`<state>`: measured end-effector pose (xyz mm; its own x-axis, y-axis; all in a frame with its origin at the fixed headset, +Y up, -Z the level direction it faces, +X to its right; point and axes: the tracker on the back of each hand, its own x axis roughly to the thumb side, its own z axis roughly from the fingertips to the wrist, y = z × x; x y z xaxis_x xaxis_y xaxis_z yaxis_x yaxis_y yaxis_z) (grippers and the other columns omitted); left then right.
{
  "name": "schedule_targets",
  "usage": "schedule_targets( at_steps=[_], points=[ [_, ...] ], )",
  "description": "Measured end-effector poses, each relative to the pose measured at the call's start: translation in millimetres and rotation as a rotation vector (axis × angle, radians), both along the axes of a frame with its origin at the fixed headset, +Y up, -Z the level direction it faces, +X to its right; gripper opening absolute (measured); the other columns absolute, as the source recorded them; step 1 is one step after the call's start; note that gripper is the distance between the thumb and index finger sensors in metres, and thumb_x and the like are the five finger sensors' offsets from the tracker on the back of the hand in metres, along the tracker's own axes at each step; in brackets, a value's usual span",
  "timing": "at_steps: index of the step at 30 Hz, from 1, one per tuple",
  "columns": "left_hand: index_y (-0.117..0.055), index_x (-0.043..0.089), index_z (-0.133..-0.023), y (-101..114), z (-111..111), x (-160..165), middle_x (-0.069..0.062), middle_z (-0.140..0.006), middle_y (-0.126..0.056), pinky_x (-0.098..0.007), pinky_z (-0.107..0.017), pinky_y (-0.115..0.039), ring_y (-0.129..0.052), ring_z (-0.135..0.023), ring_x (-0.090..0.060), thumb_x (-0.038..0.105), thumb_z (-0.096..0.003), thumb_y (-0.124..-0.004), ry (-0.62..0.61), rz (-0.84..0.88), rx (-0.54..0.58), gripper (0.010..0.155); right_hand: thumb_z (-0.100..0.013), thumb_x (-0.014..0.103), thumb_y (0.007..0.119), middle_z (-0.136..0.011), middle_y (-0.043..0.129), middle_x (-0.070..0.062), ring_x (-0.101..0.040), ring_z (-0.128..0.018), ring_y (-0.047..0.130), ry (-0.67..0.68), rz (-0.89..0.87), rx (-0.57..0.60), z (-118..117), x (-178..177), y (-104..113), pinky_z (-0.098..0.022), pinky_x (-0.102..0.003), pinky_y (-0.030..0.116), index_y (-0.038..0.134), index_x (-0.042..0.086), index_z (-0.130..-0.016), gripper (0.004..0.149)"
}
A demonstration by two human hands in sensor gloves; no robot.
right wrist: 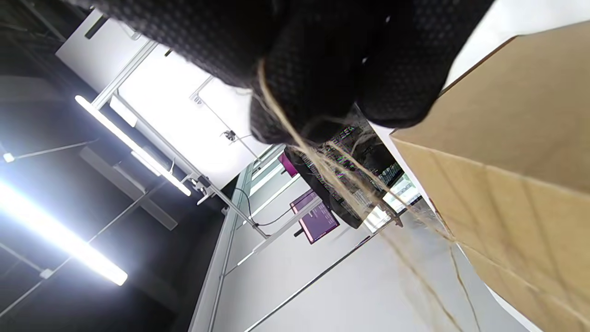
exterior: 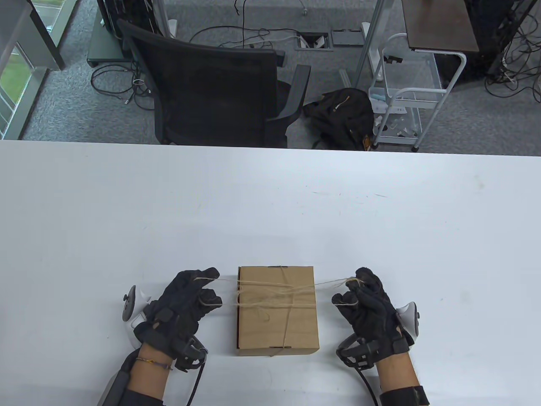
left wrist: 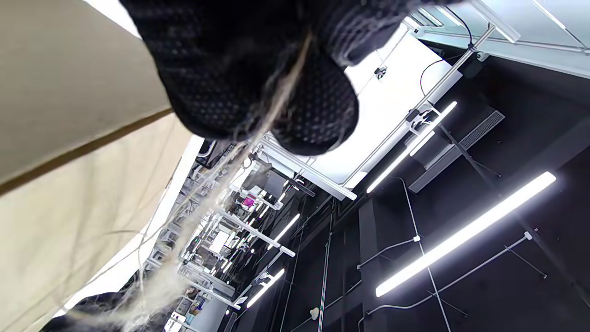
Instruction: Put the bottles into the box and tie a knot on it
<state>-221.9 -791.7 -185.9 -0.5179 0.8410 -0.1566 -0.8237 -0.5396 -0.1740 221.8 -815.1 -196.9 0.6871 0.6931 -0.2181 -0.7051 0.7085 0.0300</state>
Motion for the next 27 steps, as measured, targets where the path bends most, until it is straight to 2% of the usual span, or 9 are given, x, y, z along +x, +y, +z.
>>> schedule_targets(
  at_steps=[5,6,10,14,17,19,22,24,27],
  points=[
    [-0.074,0.005,-0.093,-0.3,-1.9,-7.5,-0.027,-0.105,-0.079,-0.031,-0.040,-0.104,-0.111,-0.038,0.001,0.031,-0.0539,-0.085,-0.002,-0.053,-0.047,0.048,-0.048,0.019,0.083,-0.083,0.081,-0.011,-0.013,-0.039,0.097,0.064,0.047,-0.012,-2.3,5.3,1.8,-0.050,-0.041,0.088,0.068,0.016,-0.096,0.050],
    [-0.076,0.005,-0.092,0.9,-1.1,-10.7,-0.027,-0.103,-0.081,-0.031,-0.036,-0.104,-0.109,-0.034,0.001,0.032,-0.0536,-0.086,-0.015,-0.112,-0.096,0.048,-0.049,0.020,0.083,-0.083,0.081,-0.011,-0.012,-0.039,0.097,0.061,0.082,0.002,-2.8,7.7,2.4,-0.049,-0.040,0.088,0.068,0.016,-0.096,0.050],
    [-0.081,0.006,-0.089,6.5,-3.4,-25.1,-0.025,-0.098,-0.088,-0.027,-0.025,-0.101,-0.106,-0.022,0.002,0.034,-0.0508,-0.092,-0.018,-0.294,-0.107,0.049,-0.047,0.019,0.086,-0.081,0.082,-0.013,-0.012,-0.033,0.097,0.044,0.156,-0.023,-4.7,20.2,8.5,-0.045,-0.039,0.089,0.070,0.013,-0.095,0.051],
    [-0.080,0.005,-0.091,20.7,-7.1,-42.4,-0.027,-0.100,-0.086,-0.029,-0.025,-0.100,-0.105,-0.021,0.000,0.033,-0.0476,-0.096,-0.010,-0.622,-0.046,0.055,-0.045,0.019,0.090,-0.083,0.079,-0.017,-0.013,-0.031,0.097,0.011,0.539,-0.005,-6.6,42.2,19.9,-0.044,-0.038,0.089,0.067,0.010,-0.097,0.057],
    [-0.078,0.005,-0.093,31.7,-7.2,-48.3,-0.027,-0.102,-0.084,-0.030,-0.026,-0.100,-0.105,-0.023,-0.002,0.035,-0.0456,-0.098,0.052,-0.978,0.020,0.060,-0.042,0.020,0.093,-0.084,0.077,-0.020,-0.014,-0.031,0.097,-0.074,0.917,0.044,-6.5,51.4,36.7,-0.043,-0.041,0.088,0.068,0.008,-0.097,0.061],
    [-0.074,0.004,-0.097,35.1,-7.0,-44.8,-0.028,-0.107,-0.078,-0.034,-0.033,-0.098,-0.105,-0.031,-0.005,0.037,-0.0447,-0.098,0.083,-1.192,0.075,0.066,-0.042,0.022,0.092,-0.087,0.074,-0.021,-0.018,-0.038,0.096,-0.122,1.094,0.124,-5.3,48.6,46.2,-0.047,-0.046,0.085,0.067,0.008,-0.098,0.063],
    [-0.045,0.006,-0.117,31.5,-6.3,-35.9,-0.036,-0.121,-0.044,-0.062,-0.062,-0.077,-0.095,-0.080,-0.039,0.045,-0.0457,-0.095,-0.011,-1.248,0.067,0.096,-0.038,0.018,0.094,-0.093,0.064,-0.029,-0.035,-0.059,0.088,-0.182,1.329,0.182,-0.6,37.1,58.9,-0.052,-0.059,0.074,0.069,0.007,-0.098,0.065],
    [-0.035,0.010,-0.120,29.4,-3.6,-30.1,-0.040,-0.122,-0.029,-0.072,-0.066,-0.064,-0.077,-0.095,-0.057,0.047,-0.0467,-0.094,-0.009,-1.203,0.043,0.101,-0.039,0.019,0.094,-0.101,0.051,-0.033,-0.054,-0.079,0.067,-0.185,1.485,0.295,3.7,24.2,70.1,-0.057,-0.067,0.064,0.066,0.012,-0.101,0.068],
    [-0.021,0.015,-0.121,38.7,1.3,-20.3,-0.039,-0.122,-0.012,-0.080,-0.067,-0.051,-0.053,-0.104,-0.069,0.049,-0.0469,-0.093,0.004,-1.202,0.102,0.109,-0.039,0.018,0.094,-0.106,0.040,-0.032,-0.060,-0.088,0.045,-0.224,1.599,0.527,12.5,2.6,87.8,-0.061,-0.071,0.052,0.069,0.018,-0.099,0.066]
  ],
)
